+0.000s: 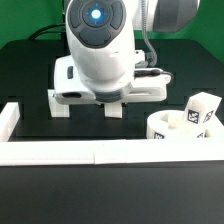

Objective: Assemble stool

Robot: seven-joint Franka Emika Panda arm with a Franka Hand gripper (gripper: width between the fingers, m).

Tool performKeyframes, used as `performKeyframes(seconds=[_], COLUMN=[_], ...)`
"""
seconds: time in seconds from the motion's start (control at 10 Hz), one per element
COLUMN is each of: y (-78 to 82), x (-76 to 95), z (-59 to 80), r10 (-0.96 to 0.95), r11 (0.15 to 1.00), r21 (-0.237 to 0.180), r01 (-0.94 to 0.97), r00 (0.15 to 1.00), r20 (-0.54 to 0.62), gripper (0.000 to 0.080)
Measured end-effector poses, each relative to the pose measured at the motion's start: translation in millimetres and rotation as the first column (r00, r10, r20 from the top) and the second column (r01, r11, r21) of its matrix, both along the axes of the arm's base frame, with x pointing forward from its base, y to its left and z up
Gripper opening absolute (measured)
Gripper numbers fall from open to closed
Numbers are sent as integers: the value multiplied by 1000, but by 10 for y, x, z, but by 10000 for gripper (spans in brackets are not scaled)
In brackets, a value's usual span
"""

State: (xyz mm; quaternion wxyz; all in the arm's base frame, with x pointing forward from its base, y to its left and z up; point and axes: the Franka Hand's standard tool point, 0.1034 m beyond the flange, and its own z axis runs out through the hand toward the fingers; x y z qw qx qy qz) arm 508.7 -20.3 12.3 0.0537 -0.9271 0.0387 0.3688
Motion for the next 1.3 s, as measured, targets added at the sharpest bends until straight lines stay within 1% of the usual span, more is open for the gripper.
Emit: performKeyframes(seconds=[0.2,0.3,0.4,0.5,0.6,0.8,1.2,1.3], y=[4,8,15,4,-16,-33,-36,-36], x=[-16,-34,-27,-39,-67,-73,-73,-73], z=[9,27,30,33,28,-4,-7,-7], r10=[-10,-31,-46,-63,-95,-101,-101,-101], r11=[1000,999,999,998,995,995,995,995], r21=[-6,-19,-24,-32,-39,-41,-41,-41], r01=[10,29,44,61,90,96,96,96], r00=[1000,998,996,993,987,986,986,986], r20=[-14,-54,-78,-99,-131,-136,-136,-136], gripper=[324,392,392,571,629,645,649,554])
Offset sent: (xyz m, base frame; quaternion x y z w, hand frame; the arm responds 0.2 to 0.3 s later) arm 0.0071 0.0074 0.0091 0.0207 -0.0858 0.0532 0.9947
